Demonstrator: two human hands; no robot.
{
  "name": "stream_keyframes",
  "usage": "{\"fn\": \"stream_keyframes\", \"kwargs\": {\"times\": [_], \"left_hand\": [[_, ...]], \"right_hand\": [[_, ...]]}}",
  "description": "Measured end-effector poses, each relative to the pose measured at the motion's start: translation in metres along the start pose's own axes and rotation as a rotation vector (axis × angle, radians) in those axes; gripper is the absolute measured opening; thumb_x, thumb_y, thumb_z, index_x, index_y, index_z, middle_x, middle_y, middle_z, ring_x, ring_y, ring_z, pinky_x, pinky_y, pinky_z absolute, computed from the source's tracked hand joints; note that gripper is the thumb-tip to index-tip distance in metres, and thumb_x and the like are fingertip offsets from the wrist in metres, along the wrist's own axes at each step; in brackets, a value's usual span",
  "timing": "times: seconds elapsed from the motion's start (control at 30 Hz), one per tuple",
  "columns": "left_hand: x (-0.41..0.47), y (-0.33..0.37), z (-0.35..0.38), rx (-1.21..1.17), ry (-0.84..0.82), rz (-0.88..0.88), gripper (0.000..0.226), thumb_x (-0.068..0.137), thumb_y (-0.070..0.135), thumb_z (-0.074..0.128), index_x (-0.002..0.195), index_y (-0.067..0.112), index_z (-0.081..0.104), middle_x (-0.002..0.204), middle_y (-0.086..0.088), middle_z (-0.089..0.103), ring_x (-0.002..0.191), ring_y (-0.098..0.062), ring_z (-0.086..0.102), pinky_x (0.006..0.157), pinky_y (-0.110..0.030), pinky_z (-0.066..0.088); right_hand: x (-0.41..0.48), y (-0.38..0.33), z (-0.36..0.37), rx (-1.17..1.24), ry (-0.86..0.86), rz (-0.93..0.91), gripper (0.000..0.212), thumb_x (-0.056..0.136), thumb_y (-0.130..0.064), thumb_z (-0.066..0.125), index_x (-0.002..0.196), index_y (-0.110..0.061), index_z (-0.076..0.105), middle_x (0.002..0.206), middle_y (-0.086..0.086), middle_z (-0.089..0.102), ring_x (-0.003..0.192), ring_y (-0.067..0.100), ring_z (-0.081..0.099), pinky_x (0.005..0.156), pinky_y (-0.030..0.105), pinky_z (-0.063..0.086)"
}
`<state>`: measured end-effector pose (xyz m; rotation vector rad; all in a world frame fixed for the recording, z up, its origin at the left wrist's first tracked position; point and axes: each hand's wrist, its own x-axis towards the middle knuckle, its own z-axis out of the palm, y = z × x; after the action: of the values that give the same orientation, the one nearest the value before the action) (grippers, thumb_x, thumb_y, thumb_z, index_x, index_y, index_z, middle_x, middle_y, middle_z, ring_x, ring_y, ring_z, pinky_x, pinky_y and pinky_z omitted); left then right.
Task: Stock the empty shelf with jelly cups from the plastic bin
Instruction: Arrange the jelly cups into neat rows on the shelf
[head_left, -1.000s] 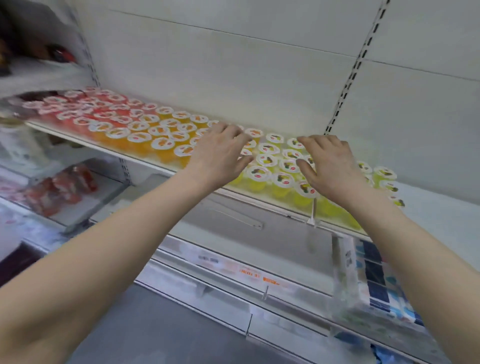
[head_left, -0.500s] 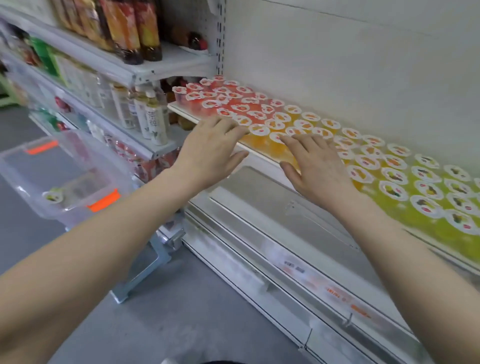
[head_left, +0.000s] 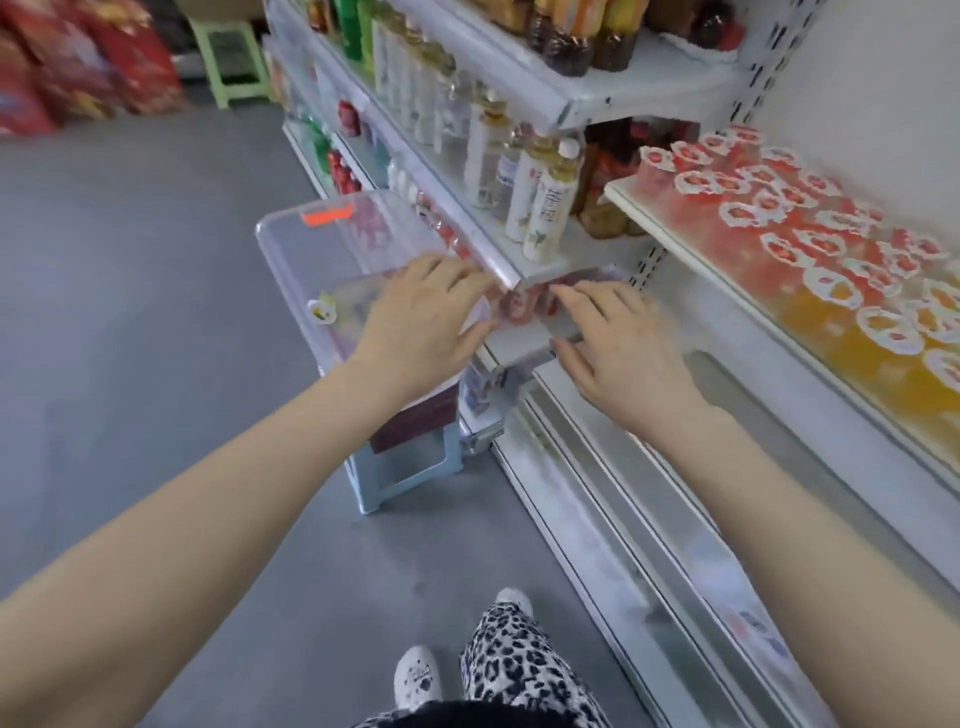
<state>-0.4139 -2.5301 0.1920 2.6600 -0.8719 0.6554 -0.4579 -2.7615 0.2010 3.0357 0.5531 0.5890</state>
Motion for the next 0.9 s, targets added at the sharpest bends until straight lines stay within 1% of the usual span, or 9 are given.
{"fn": "stream_keyframes", "kwargs": {"times": [0.13,0.2,0.27,0.33,0.53,0.63,0.77,0.87,0.9], "left_hand": [[-0.030,-0.054,0.018,0.037,-0.102,-0.184,0.046,0.088,0.043,0.047,0.118,0.013,0.066,0.109,-0.008,0.066,0.102,-0.035,0.059,0.087,-0.046,0.049],[-0.043,-0.079,0.027,0.081,-0.154,-0.268,0.045,0.088,0.041,0.048,0.117,0.012,0.067,0.108,-0.008,0.066,0.102,-0.035,0.058,0.090,-0.046,0.049],[-0.054,-0.104,0.038,0.140,-0.182,-0.360,0.037,0.086,0.035,0.061,0.114,0.011,0.067,0.108,-0.008,0.066,0.102,-0.035,0.058,0.092,-0.045,0.048],[-0.062,-0.126,0.049,0.182,-0.216,-0.453,0.039,0.080,0.030,0.074,0.114,0.011,0.068,0.107,-0.008,0.066,0.100,-0.036,0.060,0.090,-0.045,0.048],[-0.059,-0.182,0.091,0.221,-0.306,-0.705,0.050,0.078,0.030,0.077,0.121,0.010,0.063,0.117,-0.010,0.062,0.107,-0.035,0.057,0.095,-0.046,0.045],[-0.053,-0.202,0.112,0.214,-0.328,-0.804,0.056,0.080,0.032,0.073,0.128,0.010,0.057,0.131,-0.012,0.055,0.119,-0.036,0.051,0.100,-0.046,0.041],[-0.045,-0.217,0.130,0.160,-0.274,-0.935,0.060,0.084,0.033,0.065,0.137,0.009,0.049,0.145,-0.012,0.043,0.130,-0.035,0.042,0.106,-0.045,0.036],[-0.045,-0.218,0.137,0.124,-0.242,-0.981,0.059,0.087,0.035,0.053,0.139,0.008,0.048,0.149,-0.012,0.038,0.132,-0.035,0.040,0.107,-0.045,0.036],[-0.047,-0.218,0.137,0.116,-0.244,-0.991,0.059,0.087,0.037,0.047,0.139,0.008,0.048,0.150,-0.011,0.037,0.132,-0.035,0.041,0.107,-0.045,0.037]], "right_hand": [[0.051,-0.028,0.055,0.075,-0.020,-0.136,0.050,0.089,-0.036,0.049,0.130,-0.010,0.056,0.121,0.010,0.061,0.111,0.032,0.055,0.088,0.043,0.043],[0.078,-0.040,0.083,0.115,-0.052,-0.196,0.050,0.088,-0.036,0.048,0.129,-0.010,0.057,0.120,0.009,0.062,0.109,0.031,0.056,0.087,0.042,0.042],[0.104,-0.049,0.113,0.159,-0.099,-0.249,0.049,0.088,-0.036,0.049,0.128,-0.010,0.058,0.120,0.008,0.062,0.108,0.031,0.057,0.090,0.043,0.043],[0.132,-0.056,0.140,0.195,-0.146,-0.302,0.048,0.086,-0.034,0.050,0.127,-0.010,0.058,0.120,0.008,0.062,0.108,0.031,0.057,0.091,0.043,0.043],[0.215,-0.075,0.217,0.273,-0.292,-0.430,0.047,0.084,-0.031,0.052,0.125,-0.008,0.060,0.114,0.009,0.064,0.104,0.034,0.059,0.087,0.044,0.047],[0.255,-0.087,0.263,0.288,-0.407,-0.494,0.048,0.087,-0.027,0.061,0.132,-0.009,0.055,0.120,0.011,0.061,0.109,0.035,0.056,0.091,0.045,0.042],[0.298,-0.115,0.319,0.262,-0.612,-0.555,0.058,0.090,-0.021,0.057,0.145,-0.013,0.039,0.139,0.010,0.047,0.124,0.034,0.046,0.100,0.044,0.037],[0.325,-0.139,0.370,0.321,-0.699,-0.546,0.071,0.085,-0.010,0.057,0.148,-0.025,0.030,0.150,0.003,0.037,0.129,0.032,0.046,0.100,0.044,0.042],[0.332,-0.147,0.384,0.336,-0.720,-0.565,0.069,0.086,-0.008,0.053,0.148,-0.026,0.030,0.153,0.000,0.034,0.131,0.031,0.045,0.102,0.044,0.043]]}}
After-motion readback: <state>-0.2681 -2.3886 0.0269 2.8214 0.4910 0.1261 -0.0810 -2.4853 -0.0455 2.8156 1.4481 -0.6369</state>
